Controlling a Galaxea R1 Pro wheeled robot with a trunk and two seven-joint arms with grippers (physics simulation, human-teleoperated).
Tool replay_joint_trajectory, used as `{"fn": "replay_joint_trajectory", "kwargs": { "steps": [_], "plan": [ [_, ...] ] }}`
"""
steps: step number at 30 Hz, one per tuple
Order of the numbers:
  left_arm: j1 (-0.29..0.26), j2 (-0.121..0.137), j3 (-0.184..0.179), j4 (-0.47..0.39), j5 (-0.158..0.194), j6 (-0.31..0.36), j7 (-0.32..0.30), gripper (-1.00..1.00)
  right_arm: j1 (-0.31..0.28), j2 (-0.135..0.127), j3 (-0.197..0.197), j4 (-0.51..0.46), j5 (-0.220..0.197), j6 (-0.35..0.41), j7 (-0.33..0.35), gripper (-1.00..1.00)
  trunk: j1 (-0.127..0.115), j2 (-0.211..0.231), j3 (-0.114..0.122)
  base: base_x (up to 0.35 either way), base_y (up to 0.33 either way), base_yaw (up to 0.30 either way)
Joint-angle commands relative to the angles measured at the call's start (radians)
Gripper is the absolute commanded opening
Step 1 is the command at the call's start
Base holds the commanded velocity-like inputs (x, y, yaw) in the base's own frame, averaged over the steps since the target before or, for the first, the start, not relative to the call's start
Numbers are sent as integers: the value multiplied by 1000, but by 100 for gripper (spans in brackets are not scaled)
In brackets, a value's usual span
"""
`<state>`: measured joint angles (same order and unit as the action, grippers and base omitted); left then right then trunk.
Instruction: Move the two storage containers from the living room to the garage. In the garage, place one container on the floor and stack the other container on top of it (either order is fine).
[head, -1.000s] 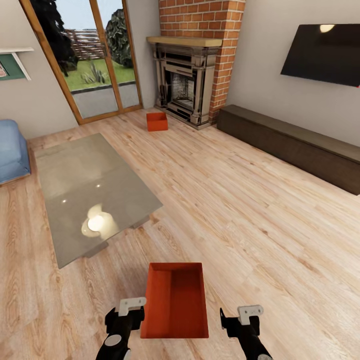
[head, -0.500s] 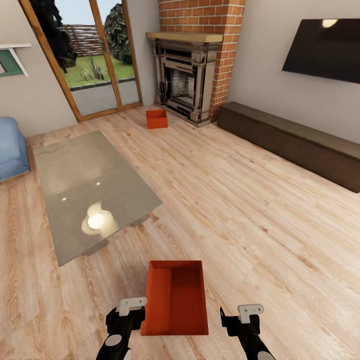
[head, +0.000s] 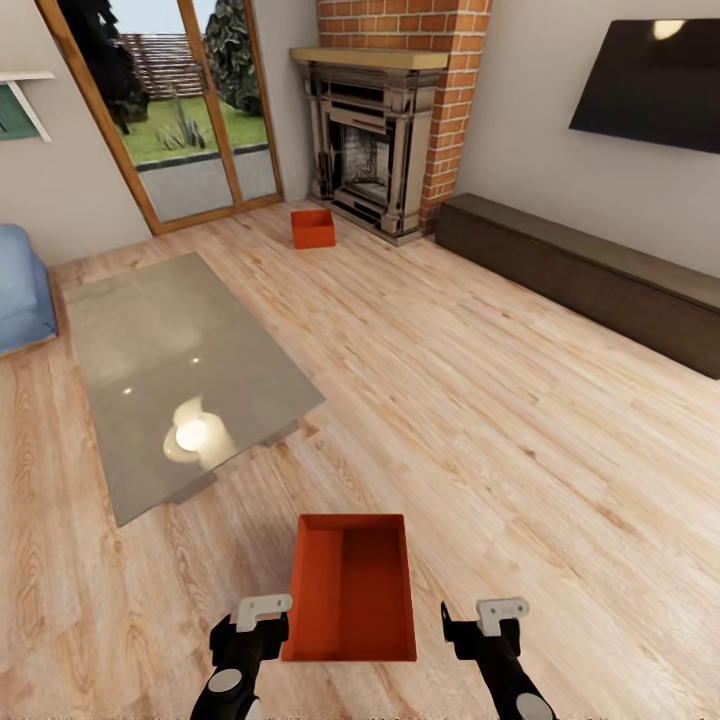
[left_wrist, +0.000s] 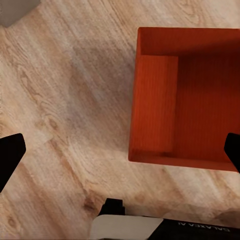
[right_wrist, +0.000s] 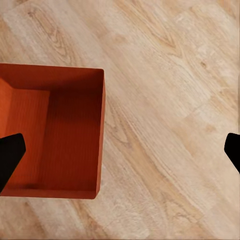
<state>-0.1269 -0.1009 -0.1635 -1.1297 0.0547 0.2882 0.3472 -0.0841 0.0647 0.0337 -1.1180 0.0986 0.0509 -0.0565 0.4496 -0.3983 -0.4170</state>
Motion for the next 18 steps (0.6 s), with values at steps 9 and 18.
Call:
{"fn": "replay_joint_trajectory", "kwargs": {
  "steps": [9, 18],
  "plan": [
    [0, 2, -3, -1, 2, 6, 9, 100, 0, 0, 0, -47, 6, 6, -7, 100, 0, -2, -16, 0, 0, 0],
    [0, 1, -4, -1, 3, 6, 9, 100, 0, 0, 3, -48, 6, 6, -7, 100, 0, -2, -31, 0, 0, 0]
  ]
}}
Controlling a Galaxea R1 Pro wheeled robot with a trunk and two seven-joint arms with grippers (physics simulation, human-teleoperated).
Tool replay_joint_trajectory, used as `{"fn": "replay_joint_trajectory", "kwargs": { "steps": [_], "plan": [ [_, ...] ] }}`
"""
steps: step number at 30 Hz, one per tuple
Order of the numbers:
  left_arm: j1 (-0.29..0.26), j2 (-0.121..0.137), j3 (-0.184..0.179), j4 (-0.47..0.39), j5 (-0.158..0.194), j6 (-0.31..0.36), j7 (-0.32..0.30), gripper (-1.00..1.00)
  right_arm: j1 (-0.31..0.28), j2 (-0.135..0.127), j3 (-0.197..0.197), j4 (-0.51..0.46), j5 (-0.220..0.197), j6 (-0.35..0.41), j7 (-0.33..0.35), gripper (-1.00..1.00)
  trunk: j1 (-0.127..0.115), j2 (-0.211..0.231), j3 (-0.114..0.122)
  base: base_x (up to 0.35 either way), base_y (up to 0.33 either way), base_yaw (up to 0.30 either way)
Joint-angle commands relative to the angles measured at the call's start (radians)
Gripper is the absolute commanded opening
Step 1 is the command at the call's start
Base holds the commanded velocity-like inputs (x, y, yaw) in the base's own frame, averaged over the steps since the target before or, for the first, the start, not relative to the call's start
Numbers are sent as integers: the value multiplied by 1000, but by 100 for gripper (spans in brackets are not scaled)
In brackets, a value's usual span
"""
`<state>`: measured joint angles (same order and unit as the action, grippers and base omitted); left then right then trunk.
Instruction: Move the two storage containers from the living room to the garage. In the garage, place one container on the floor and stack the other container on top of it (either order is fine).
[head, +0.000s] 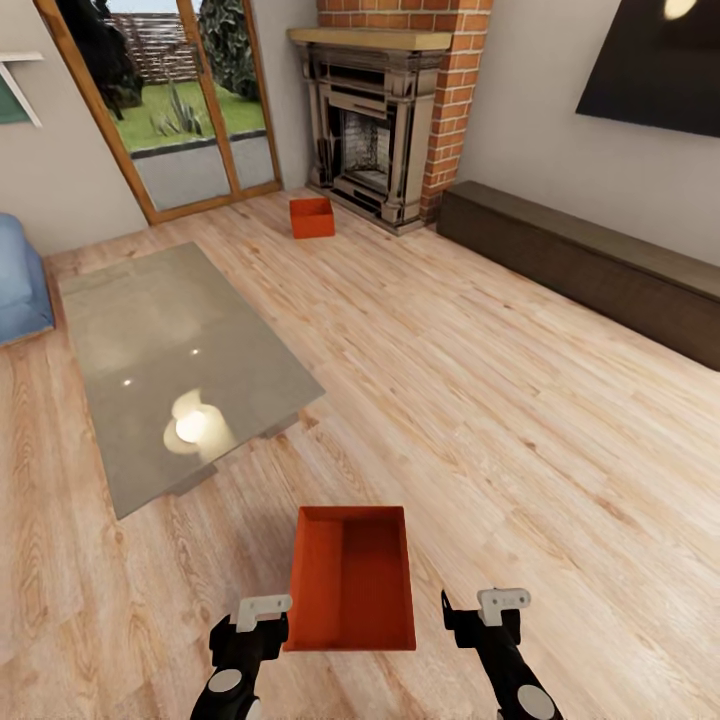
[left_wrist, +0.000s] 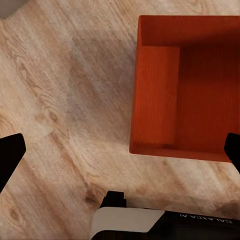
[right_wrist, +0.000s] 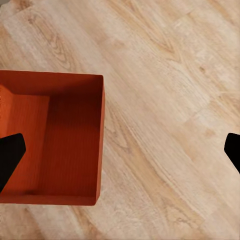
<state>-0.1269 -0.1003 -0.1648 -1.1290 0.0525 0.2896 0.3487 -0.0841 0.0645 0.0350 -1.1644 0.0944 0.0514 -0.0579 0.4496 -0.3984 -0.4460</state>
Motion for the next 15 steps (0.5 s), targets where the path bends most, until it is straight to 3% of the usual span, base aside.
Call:
{"fn": "replay_joint_trajectory", "kwargs": {
  "steps": [1, 9, 15],
  "plan": [
    [0, 1, -2, -2, 5, 5, 7, 100, 0, 0, 2, -1, 10, 5, -6, 100, 0, -2, -2, 0, 0, 0],
    [0, 1, -1, -2, 4, 5, 7, 100, 0, 0, 3, 0, 10, 5, -6, 100, 0, -2, -3, 219, 0, 0],
    [0, 1, -2, -2, 4, 5, 7, 100, 0, 0, 3, -1, 10, 5, -6, 100, 0, -2, -3, 39, 0, 0]
  ]
}}
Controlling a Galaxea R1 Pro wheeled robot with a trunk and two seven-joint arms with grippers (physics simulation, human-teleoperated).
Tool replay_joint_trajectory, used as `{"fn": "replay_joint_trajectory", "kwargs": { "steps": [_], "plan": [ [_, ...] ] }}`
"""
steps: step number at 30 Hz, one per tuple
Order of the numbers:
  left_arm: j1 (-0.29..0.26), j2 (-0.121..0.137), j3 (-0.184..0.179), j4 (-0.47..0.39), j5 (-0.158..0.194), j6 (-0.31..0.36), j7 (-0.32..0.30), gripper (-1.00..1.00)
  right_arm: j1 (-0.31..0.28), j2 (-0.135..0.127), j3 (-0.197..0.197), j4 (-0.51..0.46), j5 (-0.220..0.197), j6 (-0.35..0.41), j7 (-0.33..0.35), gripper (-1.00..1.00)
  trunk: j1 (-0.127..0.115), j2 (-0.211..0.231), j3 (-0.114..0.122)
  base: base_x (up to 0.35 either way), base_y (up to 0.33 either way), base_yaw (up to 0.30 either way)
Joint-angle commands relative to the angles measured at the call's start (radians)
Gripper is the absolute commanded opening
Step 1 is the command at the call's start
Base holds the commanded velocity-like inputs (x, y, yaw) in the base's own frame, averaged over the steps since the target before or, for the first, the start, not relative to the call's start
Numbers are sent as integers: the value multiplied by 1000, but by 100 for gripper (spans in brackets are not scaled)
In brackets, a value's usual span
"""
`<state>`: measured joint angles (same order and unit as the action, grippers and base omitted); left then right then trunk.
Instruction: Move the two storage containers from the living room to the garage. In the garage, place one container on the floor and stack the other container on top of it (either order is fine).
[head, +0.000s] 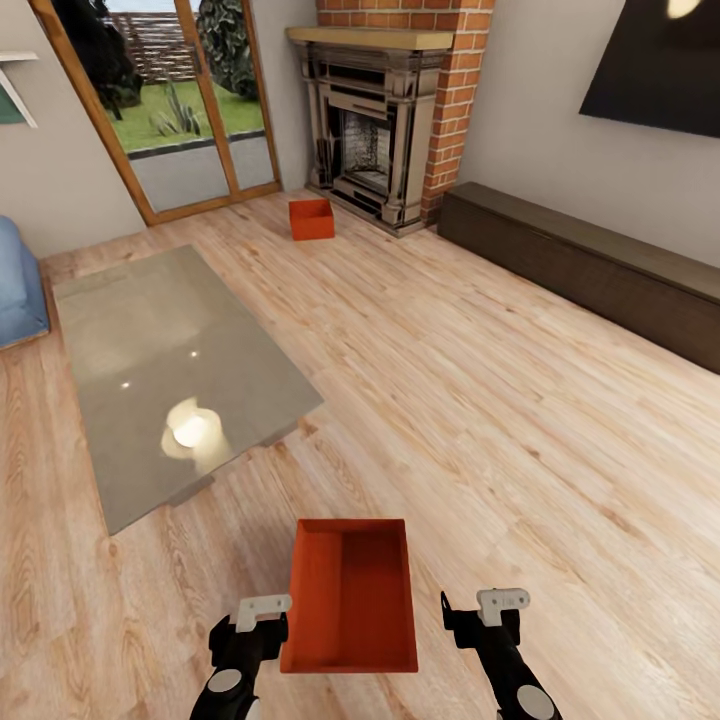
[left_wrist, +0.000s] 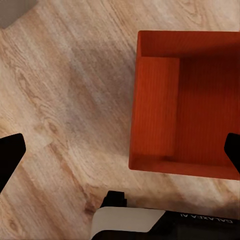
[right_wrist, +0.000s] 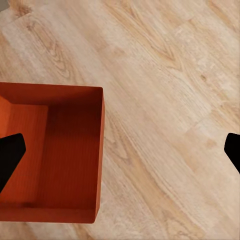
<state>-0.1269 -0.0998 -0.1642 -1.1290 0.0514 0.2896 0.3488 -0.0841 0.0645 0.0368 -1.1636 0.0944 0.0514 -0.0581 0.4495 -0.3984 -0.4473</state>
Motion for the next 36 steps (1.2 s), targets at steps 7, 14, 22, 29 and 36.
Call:
{"fn": "replay_joint_trajectory", "kwargs": {
  "steps": [7, 14, 22, 29, 36],
  "plan": [
    [0, -1, -3, -2, 7, 5, 7, 100, 0, 0, 2, -2, 10, 5, -6, 100, 1, -2, -1, 117, 9, 0],
    [0, 0, -3, -2, 7, 5, 7, 100, 0, 0, 3, -1, 10, 5, -6, 100, 1, -2, -2, 23, 2, 0],
    [0, 0, -3, -2, 6, 5, 7, 100, 0, 0, 2, -1, 11, 8, -6, 100, 1, -2, -12, 2, 0, 0],
    [0, -1, -3, -2, 6, 5, 7, 100, 0, 0, 2, -1, 7, 8, -5, 100, 1, -2, -23, 0, 0, 0],
    [0, -1, -3, -2, 6, 5, 7, 100, 0, 0, 2, -1, 7, 8, -5, 100, 1, -2, -34, 0, 0, 0]
  ]
}}
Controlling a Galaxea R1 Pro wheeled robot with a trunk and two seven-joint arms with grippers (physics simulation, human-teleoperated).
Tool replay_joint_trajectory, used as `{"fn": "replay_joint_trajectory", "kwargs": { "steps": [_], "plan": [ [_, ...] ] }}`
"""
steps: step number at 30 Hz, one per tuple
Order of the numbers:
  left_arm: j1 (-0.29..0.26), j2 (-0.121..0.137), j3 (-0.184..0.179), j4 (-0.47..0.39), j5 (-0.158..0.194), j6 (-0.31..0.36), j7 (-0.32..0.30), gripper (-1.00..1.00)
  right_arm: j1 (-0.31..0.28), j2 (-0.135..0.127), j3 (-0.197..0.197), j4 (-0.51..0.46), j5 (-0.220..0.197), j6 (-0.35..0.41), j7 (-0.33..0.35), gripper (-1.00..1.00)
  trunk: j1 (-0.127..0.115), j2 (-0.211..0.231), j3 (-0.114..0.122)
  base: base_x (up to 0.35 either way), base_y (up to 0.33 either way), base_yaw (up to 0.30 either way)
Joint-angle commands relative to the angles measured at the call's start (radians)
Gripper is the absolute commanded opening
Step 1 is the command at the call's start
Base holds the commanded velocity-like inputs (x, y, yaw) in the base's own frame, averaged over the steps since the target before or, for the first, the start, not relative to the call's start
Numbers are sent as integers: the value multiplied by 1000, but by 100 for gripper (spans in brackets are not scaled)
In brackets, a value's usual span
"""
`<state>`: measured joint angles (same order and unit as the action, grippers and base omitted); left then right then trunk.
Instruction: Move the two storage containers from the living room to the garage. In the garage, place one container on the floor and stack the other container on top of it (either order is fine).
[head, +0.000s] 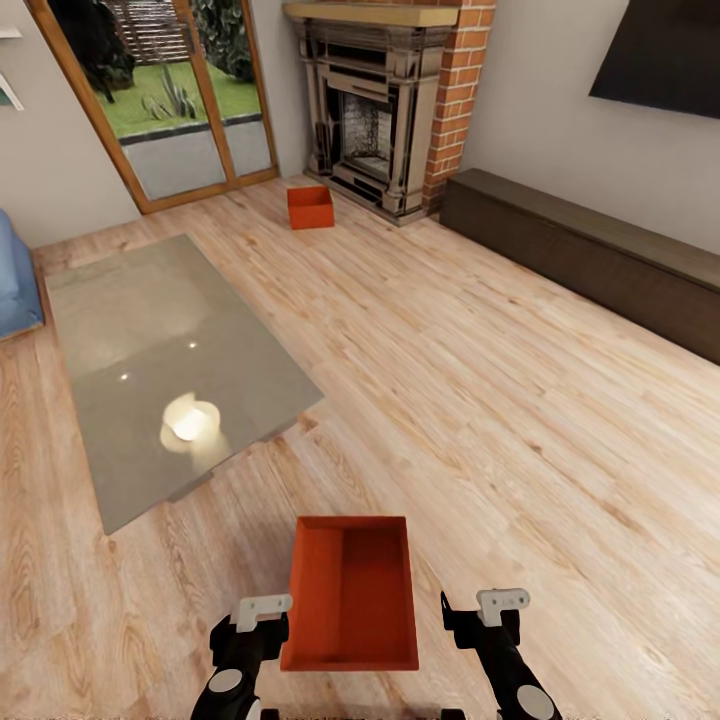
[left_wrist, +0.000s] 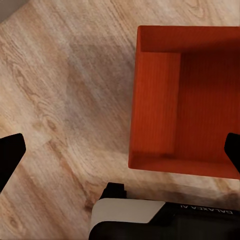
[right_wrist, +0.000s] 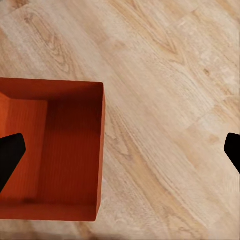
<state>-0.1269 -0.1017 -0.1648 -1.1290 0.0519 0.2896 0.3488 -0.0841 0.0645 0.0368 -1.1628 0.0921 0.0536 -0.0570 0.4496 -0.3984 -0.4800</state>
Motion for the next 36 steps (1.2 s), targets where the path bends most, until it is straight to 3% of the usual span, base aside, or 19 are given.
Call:
{"fn": "replay_joint_trajectory", "kwargs": {
  "steps": [1, 21, 36],
  "plan": [
    [0, 0, -2, -2, 5, 5, 7, 100, 0, 0, 2, -1, 10, 6, -6, 100, 0, -2, -3, 0, 0, 0],
    [0, 0, -2, 0, 5, 5, 7, 100, 0, 0, 1, 0, 10, 5, -6, 100, 0, -2, -35, 0, 0, 0],
    [0, -1, -2, 0, 5, 5, 7, 100, 0, 0, 2, 0, 11, 5, -6, 100, 0, -2, -38, 0, 0, 45]
  ]
}}
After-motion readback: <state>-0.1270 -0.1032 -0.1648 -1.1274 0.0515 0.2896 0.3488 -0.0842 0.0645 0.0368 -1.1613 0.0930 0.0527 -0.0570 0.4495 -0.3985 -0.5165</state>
